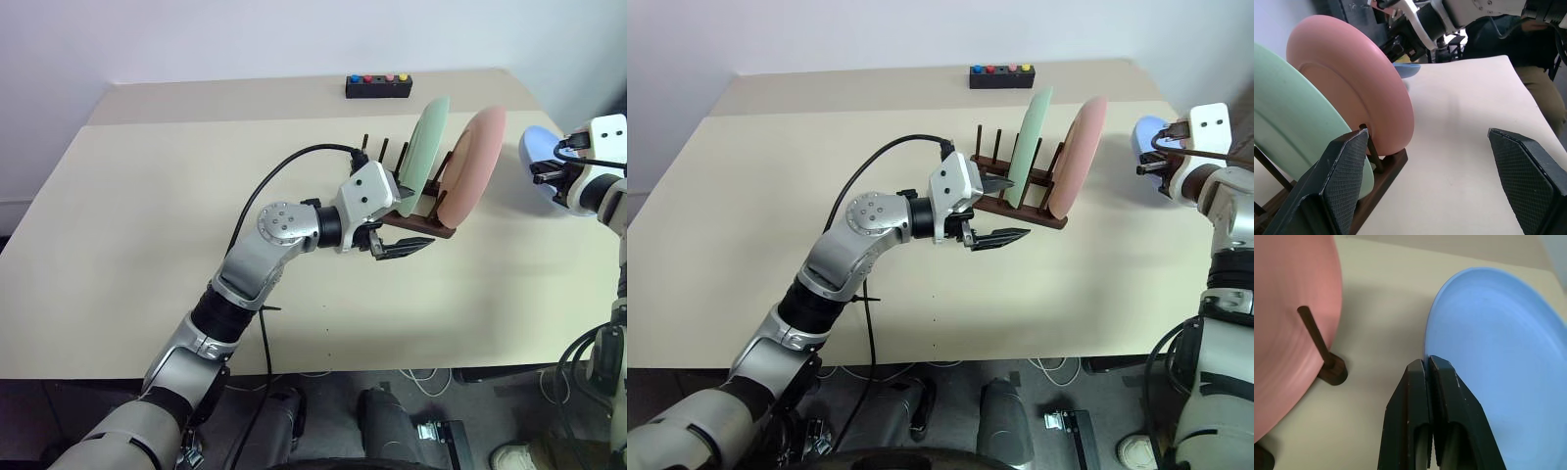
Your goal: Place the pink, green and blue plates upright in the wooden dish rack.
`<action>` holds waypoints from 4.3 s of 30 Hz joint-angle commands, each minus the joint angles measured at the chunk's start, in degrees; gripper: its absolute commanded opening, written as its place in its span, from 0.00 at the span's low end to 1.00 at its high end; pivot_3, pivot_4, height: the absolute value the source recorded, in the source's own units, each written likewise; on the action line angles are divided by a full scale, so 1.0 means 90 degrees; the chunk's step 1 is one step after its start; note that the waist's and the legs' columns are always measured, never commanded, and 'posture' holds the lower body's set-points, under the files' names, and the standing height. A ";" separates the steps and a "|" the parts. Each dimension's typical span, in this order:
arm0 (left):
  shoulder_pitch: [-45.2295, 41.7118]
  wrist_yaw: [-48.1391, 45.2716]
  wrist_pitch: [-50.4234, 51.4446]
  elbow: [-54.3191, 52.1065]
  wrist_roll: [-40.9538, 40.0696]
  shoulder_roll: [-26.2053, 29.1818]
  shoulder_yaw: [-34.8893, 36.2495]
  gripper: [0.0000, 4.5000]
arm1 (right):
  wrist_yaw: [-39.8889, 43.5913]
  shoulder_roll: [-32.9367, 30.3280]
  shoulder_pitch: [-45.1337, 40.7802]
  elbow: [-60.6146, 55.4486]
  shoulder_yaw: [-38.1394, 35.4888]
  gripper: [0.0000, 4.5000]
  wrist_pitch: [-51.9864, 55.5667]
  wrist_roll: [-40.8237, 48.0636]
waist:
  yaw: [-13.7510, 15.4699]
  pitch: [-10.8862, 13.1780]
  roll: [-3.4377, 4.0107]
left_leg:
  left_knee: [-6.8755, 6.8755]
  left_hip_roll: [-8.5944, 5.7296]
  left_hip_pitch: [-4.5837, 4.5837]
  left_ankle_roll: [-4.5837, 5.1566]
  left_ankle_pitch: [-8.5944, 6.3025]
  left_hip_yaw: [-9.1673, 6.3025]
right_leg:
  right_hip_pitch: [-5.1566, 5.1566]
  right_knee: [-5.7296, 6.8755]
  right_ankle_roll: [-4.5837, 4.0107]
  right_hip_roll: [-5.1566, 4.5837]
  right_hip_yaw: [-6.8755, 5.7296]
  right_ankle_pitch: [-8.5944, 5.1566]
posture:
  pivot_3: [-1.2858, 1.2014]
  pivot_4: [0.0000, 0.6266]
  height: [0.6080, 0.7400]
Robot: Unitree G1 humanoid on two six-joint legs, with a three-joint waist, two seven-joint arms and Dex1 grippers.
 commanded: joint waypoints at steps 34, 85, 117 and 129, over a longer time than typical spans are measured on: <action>-0.0395 0.0945 -0.0598 0.0490 -0.1248 -0.0518 0.2365 0.90 | -0.1119 0.1841 -0.2020 -0.3662 -0.1434 0.01 0.1905 0.4612 | -0.0016 -0.0001 0.0002 | 0.0002 0.0000 -0.0005 0.0004 -0.0002 -0.0003 | -0.0009 0.0004 0.0003 0.0000 0.0002 0.0003 | 0.52 0.24 1.00; 0.0925 0.0675 0.0530 -0.0405 -0.1927 0.1035 0.2750 0.90 | -0.4863 0.4938 -0.0635 -0.4584 -0.1115 0.01 0.0435 0.7672 | -0.0060 -0.0002 0.0008 | -0.0016 0.0005 -0.0007 0.0001 0.0000 -0.0002 | -0.0050 0.0033 0.0001 0.0016 0.0030 0.0003 | 0.52 0.24 1.00; 0.0973 0.0615 0.0328 -0.0344 -0.1833 0.0966 0.2669 0.90 | -0.4952 0.5172 -0.0181 -0.4707 -0.0550 0.01 0.0251 0.7830 | -0.0054 -0.0001 0.0008 | -0.0035 0.0074 -0.0007 -0.0020 0.0009 0.0006 | -0.0066 0.0019 -0.0043 0.0089 0.0049 0.0029 | 0.52 0.24 1.00; 0.0984 0.0662 0.0333 -0.0388 -0.1848 0.0886 0.2638 0.90 | -0.4881 0.5237 -0.0435 -0.4491 -0.0515 0.01 0.0214 0.7817 | -0.0052 -0.0001 0.0008 | -0.0038 0.0075 -0.0007 -0.0023 0.0011 0.0009 | -0.0069 0.0018 -0.0044 0.0090 0.0051 0.0030 | 0.52 0.24 1.00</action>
